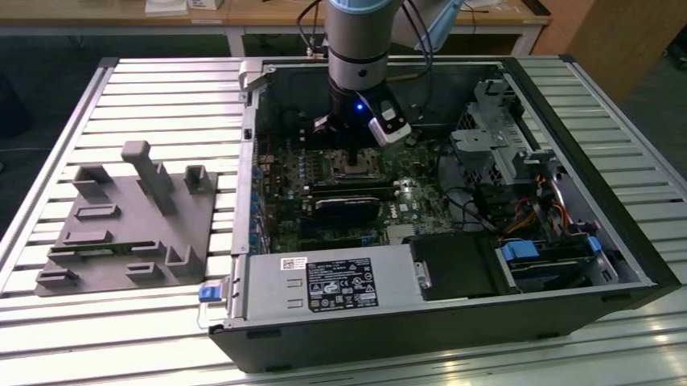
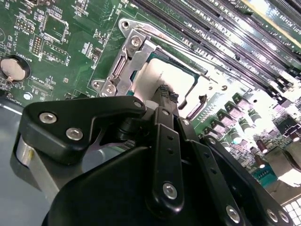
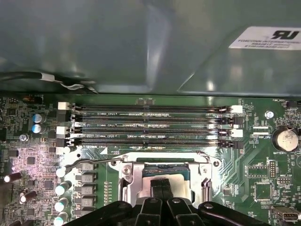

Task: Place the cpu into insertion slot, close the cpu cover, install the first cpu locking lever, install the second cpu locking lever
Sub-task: 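Close the cpu cover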

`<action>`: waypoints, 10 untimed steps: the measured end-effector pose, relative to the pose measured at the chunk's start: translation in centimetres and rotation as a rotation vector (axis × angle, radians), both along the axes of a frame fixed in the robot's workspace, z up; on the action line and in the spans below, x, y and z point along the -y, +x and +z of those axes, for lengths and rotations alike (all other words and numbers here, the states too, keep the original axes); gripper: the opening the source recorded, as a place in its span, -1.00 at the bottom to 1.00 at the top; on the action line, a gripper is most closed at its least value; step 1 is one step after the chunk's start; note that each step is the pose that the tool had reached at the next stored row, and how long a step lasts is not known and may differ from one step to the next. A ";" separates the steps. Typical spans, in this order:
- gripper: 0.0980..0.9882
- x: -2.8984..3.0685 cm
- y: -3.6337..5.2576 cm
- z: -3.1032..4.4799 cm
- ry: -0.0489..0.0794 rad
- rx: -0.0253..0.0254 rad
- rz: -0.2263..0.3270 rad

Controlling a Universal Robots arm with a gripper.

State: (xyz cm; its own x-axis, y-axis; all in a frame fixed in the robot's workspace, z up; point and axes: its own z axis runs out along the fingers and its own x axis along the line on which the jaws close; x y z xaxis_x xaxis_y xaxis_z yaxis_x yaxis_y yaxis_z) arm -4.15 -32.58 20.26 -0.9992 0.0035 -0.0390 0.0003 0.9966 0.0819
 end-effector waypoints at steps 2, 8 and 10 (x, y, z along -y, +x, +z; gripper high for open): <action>-0.98 0.01 -0.18 0.00 0.003 0.0015 0.000; -0.98 0.12 -1.76 0.01 0.008 0.0128 0.000; -0.98 0.17 -2.15 0.01 0.009 0.0149 0.000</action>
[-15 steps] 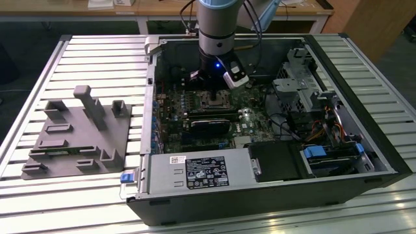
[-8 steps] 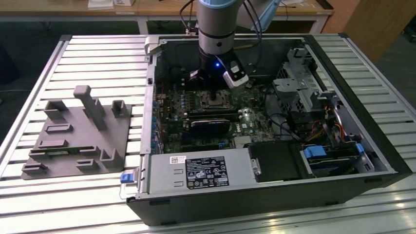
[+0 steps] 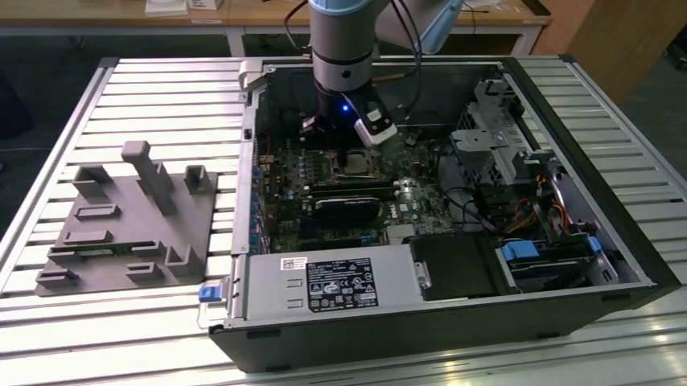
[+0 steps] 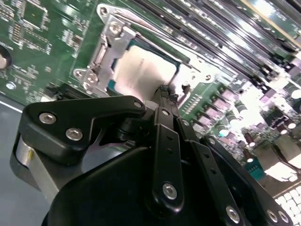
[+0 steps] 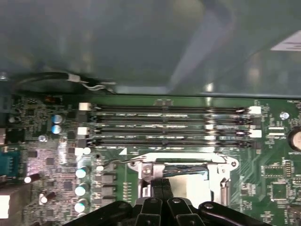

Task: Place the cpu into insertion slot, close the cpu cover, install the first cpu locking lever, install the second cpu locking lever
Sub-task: 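Close the cpu cover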

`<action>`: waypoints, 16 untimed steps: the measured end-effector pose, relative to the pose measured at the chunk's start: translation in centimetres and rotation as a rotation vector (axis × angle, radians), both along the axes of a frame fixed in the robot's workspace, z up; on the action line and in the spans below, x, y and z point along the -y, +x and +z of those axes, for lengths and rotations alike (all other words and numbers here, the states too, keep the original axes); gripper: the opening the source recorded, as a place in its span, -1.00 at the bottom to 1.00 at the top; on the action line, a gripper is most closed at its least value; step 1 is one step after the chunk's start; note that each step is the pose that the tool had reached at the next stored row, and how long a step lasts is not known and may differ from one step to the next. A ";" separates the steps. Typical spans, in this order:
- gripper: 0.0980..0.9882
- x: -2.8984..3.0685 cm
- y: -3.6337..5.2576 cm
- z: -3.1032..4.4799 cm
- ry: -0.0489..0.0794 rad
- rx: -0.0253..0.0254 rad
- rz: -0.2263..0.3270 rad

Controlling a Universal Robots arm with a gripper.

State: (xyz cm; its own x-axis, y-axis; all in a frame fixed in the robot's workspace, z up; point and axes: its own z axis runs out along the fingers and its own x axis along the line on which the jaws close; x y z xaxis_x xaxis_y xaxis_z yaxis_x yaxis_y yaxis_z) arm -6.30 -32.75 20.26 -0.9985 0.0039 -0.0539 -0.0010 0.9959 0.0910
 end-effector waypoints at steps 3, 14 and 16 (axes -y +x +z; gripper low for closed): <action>-0.98 0.08 -0.26 -0.01 0.001 0.0009 0.000; -0.98 0.14 0.12 -0.38 0.004 0.0008 0.000; -0.98 0.13 0.13 -0.37 0.005 0.0009 0.000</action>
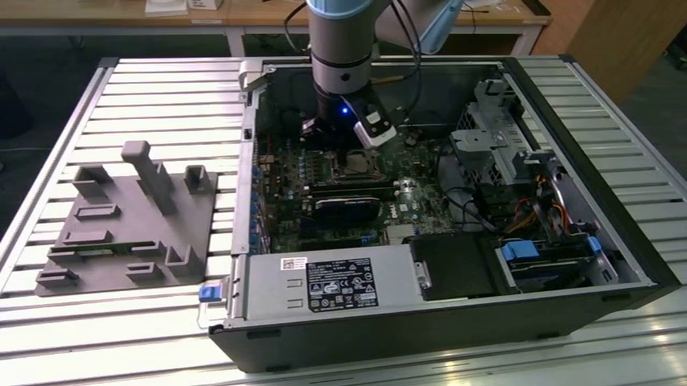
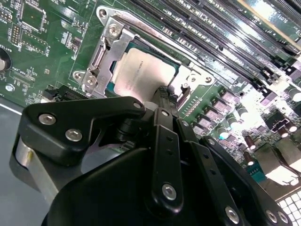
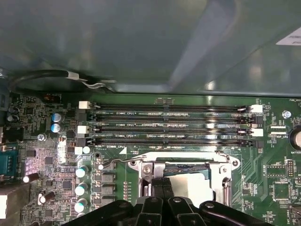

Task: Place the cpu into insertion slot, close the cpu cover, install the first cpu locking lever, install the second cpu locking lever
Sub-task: 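Close the cpu cover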

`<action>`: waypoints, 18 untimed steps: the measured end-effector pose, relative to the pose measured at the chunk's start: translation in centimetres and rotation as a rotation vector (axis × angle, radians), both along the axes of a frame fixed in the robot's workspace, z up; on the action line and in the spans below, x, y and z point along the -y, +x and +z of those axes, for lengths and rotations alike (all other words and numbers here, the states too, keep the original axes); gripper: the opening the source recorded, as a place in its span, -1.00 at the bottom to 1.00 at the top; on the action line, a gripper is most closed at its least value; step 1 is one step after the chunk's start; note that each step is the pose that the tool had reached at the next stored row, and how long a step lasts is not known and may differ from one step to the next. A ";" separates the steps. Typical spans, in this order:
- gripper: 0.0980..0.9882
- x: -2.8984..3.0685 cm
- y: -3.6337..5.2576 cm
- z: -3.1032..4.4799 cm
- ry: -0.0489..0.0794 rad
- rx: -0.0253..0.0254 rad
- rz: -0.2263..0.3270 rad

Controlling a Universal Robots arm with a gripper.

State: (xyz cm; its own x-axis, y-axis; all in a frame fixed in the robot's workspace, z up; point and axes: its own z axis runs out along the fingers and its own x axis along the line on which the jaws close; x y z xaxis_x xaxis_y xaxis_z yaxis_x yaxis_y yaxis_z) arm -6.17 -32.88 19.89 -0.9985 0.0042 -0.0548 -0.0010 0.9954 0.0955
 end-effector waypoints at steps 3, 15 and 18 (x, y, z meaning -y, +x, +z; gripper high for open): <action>-0.98 -0.03 0.02 0.20 0.002 0.0011 0.000; -0.98 0.02 -0.86 0.20 0.007 0.0028 0.000; -0.98 0.03 -0.88 0.08 0.007 0.0024 0.000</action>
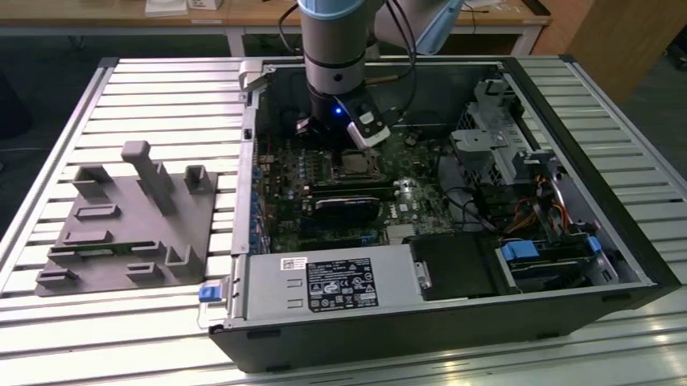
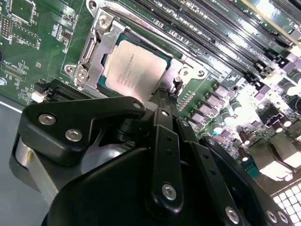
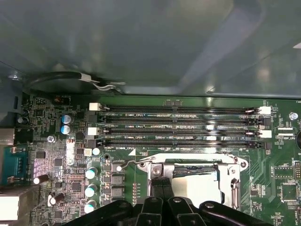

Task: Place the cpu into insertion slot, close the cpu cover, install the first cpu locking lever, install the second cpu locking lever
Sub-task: 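Close the cpu cover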

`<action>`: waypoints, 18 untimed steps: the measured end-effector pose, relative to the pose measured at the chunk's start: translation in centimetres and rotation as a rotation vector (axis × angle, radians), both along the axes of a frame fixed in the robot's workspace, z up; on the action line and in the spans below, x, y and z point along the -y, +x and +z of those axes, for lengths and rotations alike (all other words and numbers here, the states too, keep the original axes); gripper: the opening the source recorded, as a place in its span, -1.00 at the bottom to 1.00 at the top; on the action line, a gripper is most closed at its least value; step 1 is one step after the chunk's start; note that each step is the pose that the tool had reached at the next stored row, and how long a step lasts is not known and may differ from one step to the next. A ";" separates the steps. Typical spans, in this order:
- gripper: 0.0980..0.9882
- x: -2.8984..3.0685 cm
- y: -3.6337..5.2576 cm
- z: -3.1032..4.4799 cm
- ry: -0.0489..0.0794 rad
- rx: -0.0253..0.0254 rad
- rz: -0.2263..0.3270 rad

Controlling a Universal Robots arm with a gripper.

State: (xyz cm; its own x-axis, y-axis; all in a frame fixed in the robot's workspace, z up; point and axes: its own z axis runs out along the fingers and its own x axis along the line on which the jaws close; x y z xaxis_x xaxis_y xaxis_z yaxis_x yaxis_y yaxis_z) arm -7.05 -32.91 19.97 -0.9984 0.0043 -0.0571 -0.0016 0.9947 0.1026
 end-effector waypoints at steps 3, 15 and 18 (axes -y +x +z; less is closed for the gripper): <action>-0.98 -0.02 0.05 -0.04 0.001 0.0006 0.000; -0.98 -0.02 1.32 -0.04 0.002 0.0007 0.000; -0.98 -0.02 1.83 -0.05 0.001 0.0008 0.000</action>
State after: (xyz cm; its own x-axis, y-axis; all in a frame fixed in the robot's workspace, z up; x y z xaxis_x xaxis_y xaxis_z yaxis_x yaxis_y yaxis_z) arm -5.22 -32.89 19.92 -0.9983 0.0044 -0.0579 -0.0017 0.9946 0.1038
